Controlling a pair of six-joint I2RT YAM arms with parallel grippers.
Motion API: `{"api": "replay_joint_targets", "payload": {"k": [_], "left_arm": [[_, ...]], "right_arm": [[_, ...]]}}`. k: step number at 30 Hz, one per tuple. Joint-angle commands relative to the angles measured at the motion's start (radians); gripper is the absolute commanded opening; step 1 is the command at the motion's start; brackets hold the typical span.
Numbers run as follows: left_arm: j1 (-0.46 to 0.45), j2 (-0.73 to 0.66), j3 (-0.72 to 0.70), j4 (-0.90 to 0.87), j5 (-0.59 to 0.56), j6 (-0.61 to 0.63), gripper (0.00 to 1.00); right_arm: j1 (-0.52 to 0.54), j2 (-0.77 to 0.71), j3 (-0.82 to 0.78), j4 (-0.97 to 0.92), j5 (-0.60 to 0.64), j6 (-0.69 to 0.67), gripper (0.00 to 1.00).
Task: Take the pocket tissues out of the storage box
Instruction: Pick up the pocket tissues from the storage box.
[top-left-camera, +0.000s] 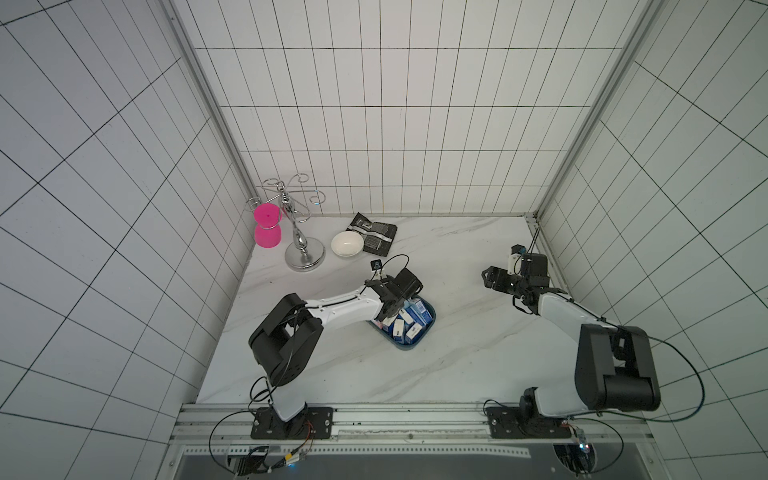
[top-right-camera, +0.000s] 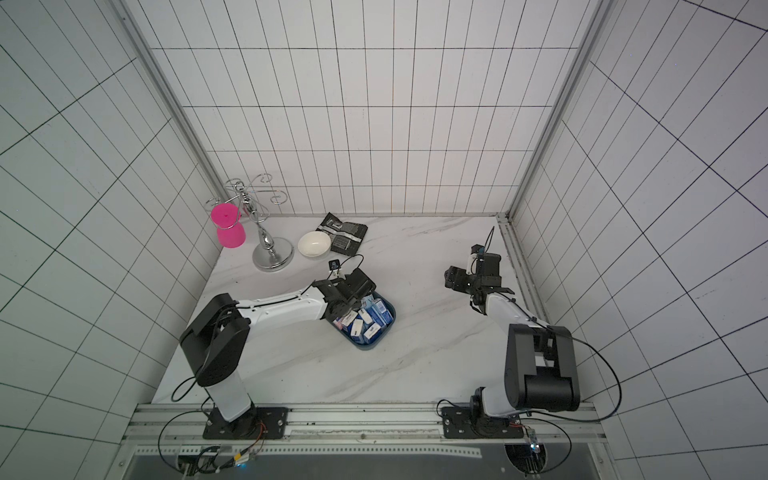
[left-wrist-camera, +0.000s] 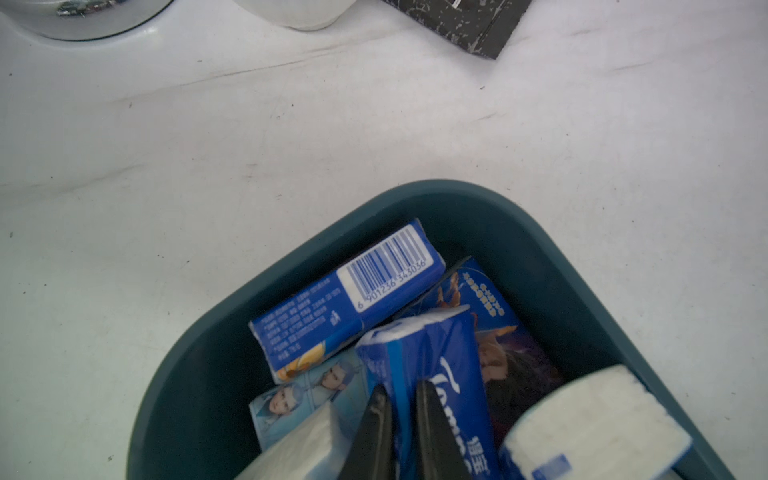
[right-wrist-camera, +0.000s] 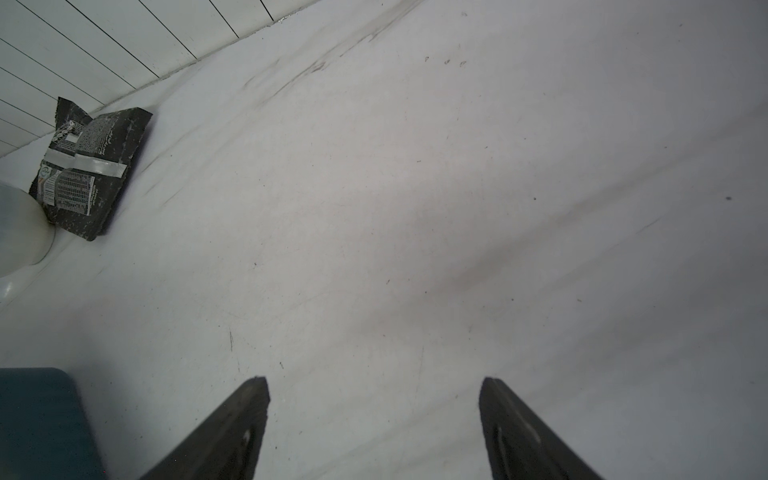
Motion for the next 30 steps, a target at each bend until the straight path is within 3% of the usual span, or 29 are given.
{"api": "replay_joint_targets", "payload": {"k": [1,12,19,25,30], "left_arm": [[-0.006,-0.008,-0.021,-0.004,0.008,-0.002,0.06],[-0.024,-0.1,0.111,-0.097,-0.082,0.079,0.06],[-0.043,-0.063,0.267,-0.116,-0.105,0.139,0.06],[-0.059,0.041,0.407,-0.087,-0.015,0.169,0.06],[-0.074,0.158,0.501,0.034,0.11,0.231,0.07]], "right_arm": [[0.011,0.019,0.055,-0.006,-0.01,0.012,0.84],[0.026,0.032,0.07,-0.019,-0.01,-0.002,0.84],[0.028,0.048,0.085,-0.025,-0.007,-0.001,0.84],[0.028,0.059,0.092,-0.022,0.01,0.009,0.84],[0.011,0.046,0.078,-0.012,0.104,0.061,0.85]]}}
